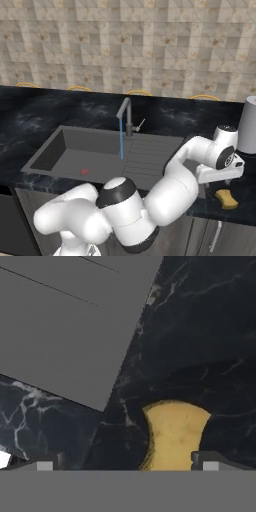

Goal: Soak the sponge with water for a few seconds and then drop it inside the sink.

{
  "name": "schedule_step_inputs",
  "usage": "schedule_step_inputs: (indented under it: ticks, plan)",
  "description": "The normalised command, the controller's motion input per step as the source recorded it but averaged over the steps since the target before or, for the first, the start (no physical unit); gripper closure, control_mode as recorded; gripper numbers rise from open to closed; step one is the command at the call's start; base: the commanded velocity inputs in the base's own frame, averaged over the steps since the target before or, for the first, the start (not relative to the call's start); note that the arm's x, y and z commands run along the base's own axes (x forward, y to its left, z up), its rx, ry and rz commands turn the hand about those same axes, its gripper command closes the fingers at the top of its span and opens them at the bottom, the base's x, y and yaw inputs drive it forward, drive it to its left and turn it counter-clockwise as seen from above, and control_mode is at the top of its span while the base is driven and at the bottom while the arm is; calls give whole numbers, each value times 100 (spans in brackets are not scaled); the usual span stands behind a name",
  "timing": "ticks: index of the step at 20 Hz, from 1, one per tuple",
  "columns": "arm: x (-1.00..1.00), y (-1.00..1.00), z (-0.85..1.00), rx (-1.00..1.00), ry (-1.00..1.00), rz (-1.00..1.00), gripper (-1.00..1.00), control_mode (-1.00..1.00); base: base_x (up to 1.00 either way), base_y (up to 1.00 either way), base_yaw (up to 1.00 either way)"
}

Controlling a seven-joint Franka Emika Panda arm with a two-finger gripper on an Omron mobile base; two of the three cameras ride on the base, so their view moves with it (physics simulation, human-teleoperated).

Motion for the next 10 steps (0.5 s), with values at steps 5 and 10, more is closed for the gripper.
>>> schedule_step_inputs:
  ticks: [5, 10]
  plan:
    - [9, -26, -32, 2, 3, -4, -100, -100, 0, 0, 0]
    - [0, -34, -27, 6, 2, 0, -100, -100, 0, 0, 0]
